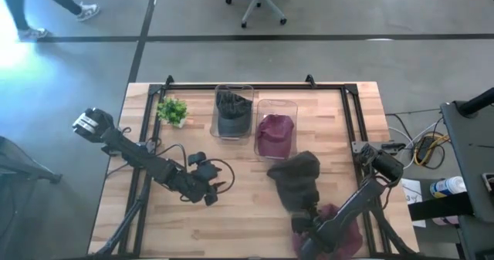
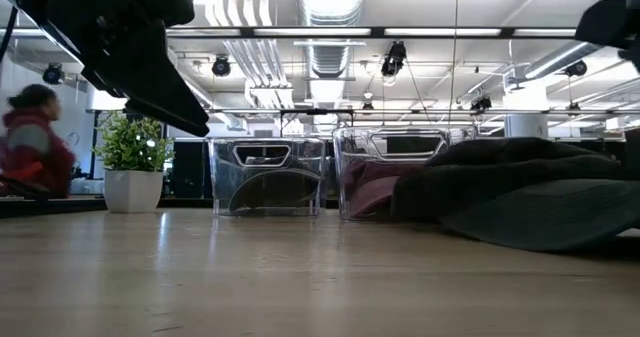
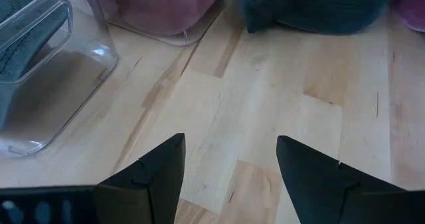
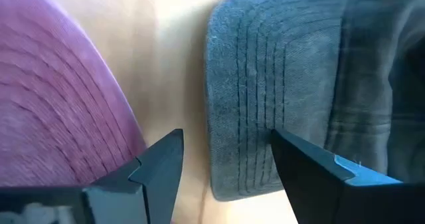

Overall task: Pick & Place hat
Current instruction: Put the black cap into the left transparent bin

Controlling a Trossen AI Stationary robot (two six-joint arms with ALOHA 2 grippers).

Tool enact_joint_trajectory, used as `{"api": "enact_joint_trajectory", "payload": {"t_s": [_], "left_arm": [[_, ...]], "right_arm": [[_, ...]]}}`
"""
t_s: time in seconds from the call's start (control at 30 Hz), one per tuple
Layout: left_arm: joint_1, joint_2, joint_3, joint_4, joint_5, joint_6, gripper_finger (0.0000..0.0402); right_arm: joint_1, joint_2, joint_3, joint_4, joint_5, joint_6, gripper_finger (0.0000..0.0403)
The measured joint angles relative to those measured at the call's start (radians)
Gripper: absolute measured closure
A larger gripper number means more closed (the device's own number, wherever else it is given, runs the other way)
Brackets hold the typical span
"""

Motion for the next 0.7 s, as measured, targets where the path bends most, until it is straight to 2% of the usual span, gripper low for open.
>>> {"api": "enact_joint_trajectory", "payload": {"t_s": [0.13,0.53,0.7], "left_arm": [[0.000,0.000,0.000,0.000,-0.001,-0.005,0.0170],[0.000,0.000,0.000,0.022,0.002,-0.006,0.0170],[0.000,0.000,0.001,0.040,0.002,-0.006,0.0170]], "right_arm": [[-0.010,-0.002,-0.034,0.000,0.044,-0.002,0.0179],[-0.065,-0.001,-0.016,-0.099,0.291,0.045,0.0179],[-0.088,0.000,-0.007,-0.115,0.308,0.105,0.0180]]}}
